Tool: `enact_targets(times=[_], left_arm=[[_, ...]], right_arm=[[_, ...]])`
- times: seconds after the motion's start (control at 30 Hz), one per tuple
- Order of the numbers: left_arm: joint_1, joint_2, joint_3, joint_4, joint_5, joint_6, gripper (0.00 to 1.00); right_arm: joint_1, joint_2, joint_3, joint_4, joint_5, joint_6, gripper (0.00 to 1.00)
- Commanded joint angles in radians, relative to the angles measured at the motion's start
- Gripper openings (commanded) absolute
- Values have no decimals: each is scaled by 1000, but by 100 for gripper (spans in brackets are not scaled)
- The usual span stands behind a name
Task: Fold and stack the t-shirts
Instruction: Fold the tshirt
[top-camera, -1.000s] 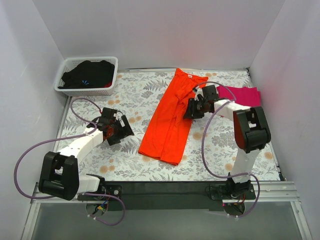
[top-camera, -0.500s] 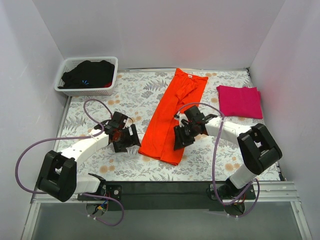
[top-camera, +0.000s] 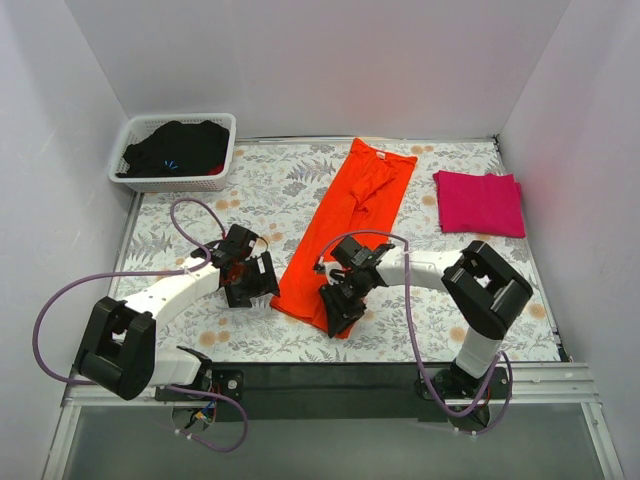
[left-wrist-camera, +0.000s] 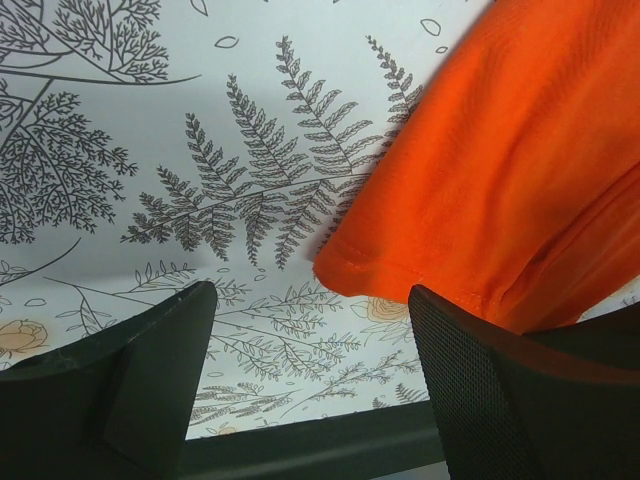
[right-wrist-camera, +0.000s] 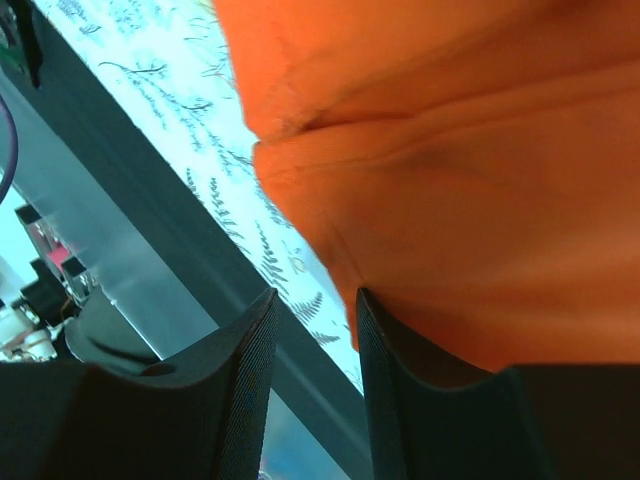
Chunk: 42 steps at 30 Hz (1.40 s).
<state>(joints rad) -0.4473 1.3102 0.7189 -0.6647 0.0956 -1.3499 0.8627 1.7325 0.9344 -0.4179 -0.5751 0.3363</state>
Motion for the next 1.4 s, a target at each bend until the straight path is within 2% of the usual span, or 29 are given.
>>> enact_targets(times=[0.0,0.17,0.33,0.6,0.73,0.9,1.3,1.37], left_arm=[[-2,-25,37,-19,-20,-2,72],[-2,-6,45,-7,1,-9,72],[-13,17,62,-3,29,-20,71],[-82,95,86,-1,-3,-28,68],[-88,124,88,-16,-72,-34,64],[-106,164,90,-13,-83,-31,60],[-120,230,91,2,-123,-28,53],[-122,244,94,2,-122,-23,51]], right_arm=[[47,16,58,-7,-34,-26,38],[56,-31,86,-15,9,-62,39],[62,-157,89,-68,189,-163,40],[153,-215,55,-140,412,-256,44],[219,-197,52,-140,513,-281,45],[300,-168,60,-128,612,-313,48],[381,-87,57,-143,696,-313,50],[391,-71,47,-144,727,-306,48]])
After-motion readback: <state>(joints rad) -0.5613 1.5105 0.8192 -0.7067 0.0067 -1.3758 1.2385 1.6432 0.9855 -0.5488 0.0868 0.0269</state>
